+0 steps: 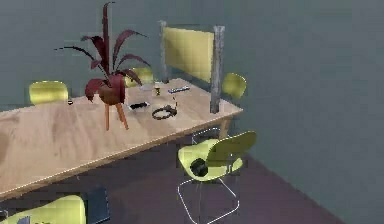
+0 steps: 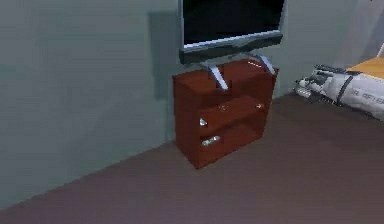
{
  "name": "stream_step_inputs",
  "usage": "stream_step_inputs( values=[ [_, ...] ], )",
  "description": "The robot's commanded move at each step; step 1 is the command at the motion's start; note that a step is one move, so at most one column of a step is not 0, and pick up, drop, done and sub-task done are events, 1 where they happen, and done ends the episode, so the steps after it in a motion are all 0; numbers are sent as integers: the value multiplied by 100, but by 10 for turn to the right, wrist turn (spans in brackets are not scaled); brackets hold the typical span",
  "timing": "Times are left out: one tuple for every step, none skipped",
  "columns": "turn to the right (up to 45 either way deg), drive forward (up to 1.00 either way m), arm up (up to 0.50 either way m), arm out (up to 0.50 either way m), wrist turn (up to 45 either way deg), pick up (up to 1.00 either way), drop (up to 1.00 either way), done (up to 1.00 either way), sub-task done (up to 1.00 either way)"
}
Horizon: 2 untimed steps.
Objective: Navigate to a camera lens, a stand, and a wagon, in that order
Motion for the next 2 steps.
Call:
stream_step_inputs(
  values=[
    [0,0,0,0,0,0,0,0,100],
    [450,0,0,0,0,0,0,0,0]
  ],
)
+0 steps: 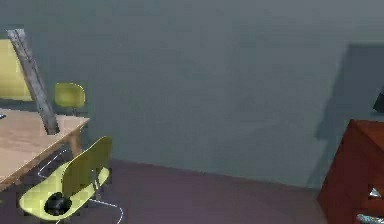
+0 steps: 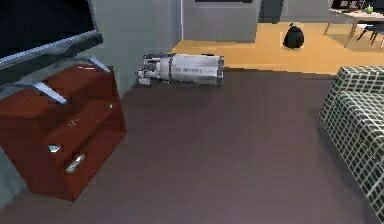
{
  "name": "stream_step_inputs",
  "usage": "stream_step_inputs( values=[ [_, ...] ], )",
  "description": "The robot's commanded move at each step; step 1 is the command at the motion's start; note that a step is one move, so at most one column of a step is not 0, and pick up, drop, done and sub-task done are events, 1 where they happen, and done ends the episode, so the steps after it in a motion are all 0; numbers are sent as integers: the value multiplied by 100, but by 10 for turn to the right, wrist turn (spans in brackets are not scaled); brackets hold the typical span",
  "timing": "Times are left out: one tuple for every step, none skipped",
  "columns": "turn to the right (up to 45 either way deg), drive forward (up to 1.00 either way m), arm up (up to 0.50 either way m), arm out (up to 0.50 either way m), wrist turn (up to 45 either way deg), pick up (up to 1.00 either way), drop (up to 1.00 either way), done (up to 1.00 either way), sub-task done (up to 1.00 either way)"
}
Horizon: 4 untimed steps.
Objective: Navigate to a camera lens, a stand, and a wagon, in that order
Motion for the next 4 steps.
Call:
stream_step_inputs(
  values=[
    [450,0,0,0,0,0,0,0,0],
    [0,50,0,0,0,0,0,0,0],
    [150,0,0,0,0,0,0,0,0],
    [0,0,0,0,0,0,0,0,100]
  ],
)
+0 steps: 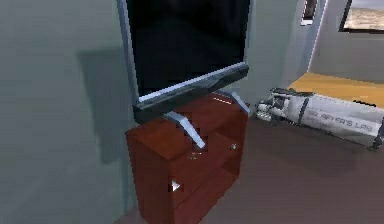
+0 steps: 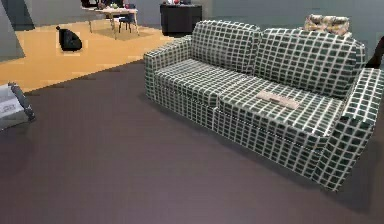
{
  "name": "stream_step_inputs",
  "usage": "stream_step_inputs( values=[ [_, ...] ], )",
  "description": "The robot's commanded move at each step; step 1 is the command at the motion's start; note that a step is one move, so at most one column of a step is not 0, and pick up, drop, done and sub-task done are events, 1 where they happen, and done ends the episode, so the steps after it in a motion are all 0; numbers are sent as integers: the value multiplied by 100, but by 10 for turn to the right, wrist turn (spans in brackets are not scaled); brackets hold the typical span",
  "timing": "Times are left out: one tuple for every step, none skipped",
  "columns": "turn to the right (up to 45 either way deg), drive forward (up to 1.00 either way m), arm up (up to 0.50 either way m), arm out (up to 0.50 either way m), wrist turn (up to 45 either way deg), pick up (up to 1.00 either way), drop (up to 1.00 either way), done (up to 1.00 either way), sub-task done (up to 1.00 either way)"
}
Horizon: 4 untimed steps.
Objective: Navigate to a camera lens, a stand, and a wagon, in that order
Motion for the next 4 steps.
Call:
stream_step_inputs(
  values=[
    [450,0,0,0,0,0,0,0,0],
    [210,0,0,0,0,0,0,0,0],
    [0,100,0,0,0,0,0,0,0],
    [0,100,0,0,0,0,0,0,0]
  ],
)
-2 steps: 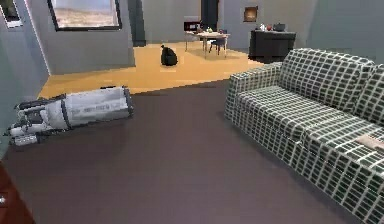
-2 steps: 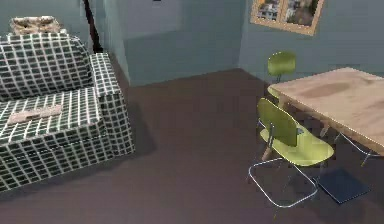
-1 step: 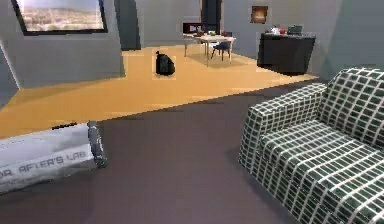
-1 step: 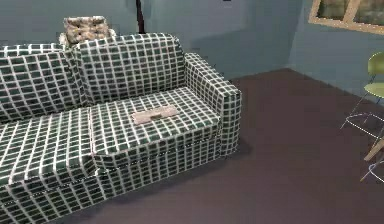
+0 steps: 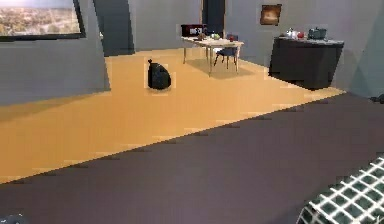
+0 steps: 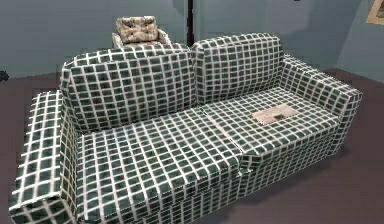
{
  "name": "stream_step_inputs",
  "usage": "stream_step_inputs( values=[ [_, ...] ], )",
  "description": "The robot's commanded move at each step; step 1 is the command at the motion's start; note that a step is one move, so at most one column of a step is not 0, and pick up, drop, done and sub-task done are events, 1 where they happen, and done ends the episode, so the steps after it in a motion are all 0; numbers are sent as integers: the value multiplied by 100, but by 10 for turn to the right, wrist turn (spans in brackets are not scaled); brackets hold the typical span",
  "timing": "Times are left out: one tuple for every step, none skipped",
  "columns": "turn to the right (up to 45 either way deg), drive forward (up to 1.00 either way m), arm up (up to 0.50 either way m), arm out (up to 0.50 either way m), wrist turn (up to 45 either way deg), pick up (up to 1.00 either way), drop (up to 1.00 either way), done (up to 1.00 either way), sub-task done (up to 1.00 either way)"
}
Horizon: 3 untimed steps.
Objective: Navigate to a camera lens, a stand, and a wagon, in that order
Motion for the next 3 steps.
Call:
stream_step_inputs(
  values=[
    [30,0,0,0,0,0,0,0,0],
    [0,100,0,0,0,0,0,0,0],
    [0,100,0,0,0,0,0,0,0]
  ],
)
